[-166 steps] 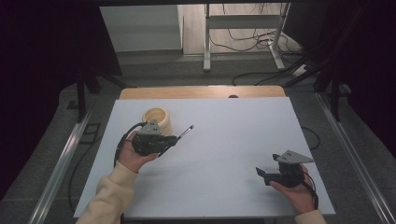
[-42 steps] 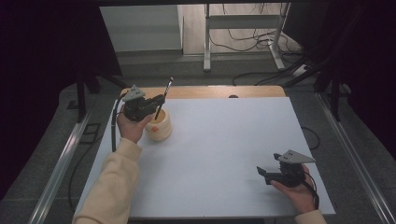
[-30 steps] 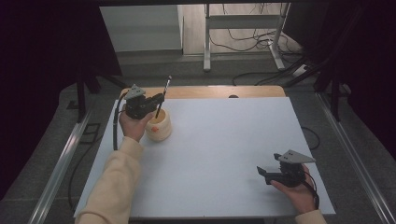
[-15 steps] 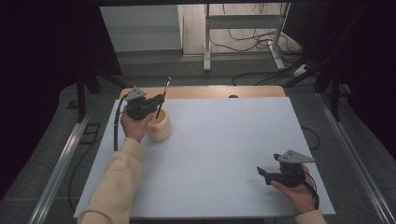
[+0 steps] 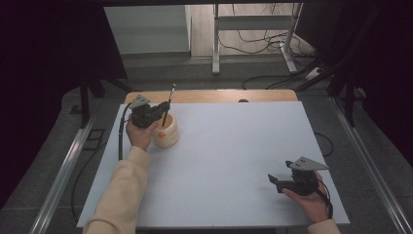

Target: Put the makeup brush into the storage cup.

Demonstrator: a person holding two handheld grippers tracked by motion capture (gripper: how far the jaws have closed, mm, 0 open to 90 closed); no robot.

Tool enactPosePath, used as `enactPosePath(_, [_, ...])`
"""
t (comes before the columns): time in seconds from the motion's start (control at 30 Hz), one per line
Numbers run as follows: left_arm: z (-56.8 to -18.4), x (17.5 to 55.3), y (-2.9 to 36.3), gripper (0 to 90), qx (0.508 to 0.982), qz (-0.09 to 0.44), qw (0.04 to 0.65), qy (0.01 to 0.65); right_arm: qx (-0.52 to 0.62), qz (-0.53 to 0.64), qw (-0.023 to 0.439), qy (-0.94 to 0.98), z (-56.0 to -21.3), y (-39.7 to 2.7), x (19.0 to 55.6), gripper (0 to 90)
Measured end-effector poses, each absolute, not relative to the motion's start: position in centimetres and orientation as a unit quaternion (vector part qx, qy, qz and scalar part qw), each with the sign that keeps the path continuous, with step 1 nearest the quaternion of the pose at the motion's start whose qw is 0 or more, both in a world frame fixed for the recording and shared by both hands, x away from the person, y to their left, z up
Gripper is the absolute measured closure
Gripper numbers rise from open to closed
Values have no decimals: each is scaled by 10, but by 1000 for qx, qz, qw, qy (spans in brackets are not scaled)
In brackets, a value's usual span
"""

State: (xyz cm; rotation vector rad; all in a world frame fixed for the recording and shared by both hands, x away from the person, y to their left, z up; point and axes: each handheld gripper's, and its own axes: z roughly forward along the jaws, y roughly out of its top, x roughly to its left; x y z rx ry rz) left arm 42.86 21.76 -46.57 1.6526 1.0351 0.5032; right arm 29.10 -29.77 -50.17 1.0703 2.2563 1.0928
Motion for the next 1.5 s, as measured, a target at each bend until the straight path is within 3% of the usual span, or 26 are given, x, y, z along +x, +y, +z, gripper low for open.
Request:
enactPosePath(0.33, [-477,425,221,822,692,207,536,436,384,391,206,811,-502,-297,291,148])
enactPosePath(0.37, [-478,425,222,786,693,207,539,432,384,391,207,811,-502,-297,291,148])
enactPosePath(0.47, [-477,423,222,501,689,219,527,446,384,391,207,810,-502,-297,291,148])
enactPosePath(0.53, [-474,422,223,365,682,219,531,453,384,391,207,810,-502,-297,291,148])
enactPosePath(0.67, [-469,419,224,222,678,212,535,458,384,391,207,811,-502,-296,291,148])
enactPosePath(1.17, [-463,411,219,114,698,184,534,440,383,391,207,811,-502,-296,291,148])
enactPosePath(1.5, [-463,404,222,96,703,179,531,438,382,390,207,812,-501,-296,291,148])
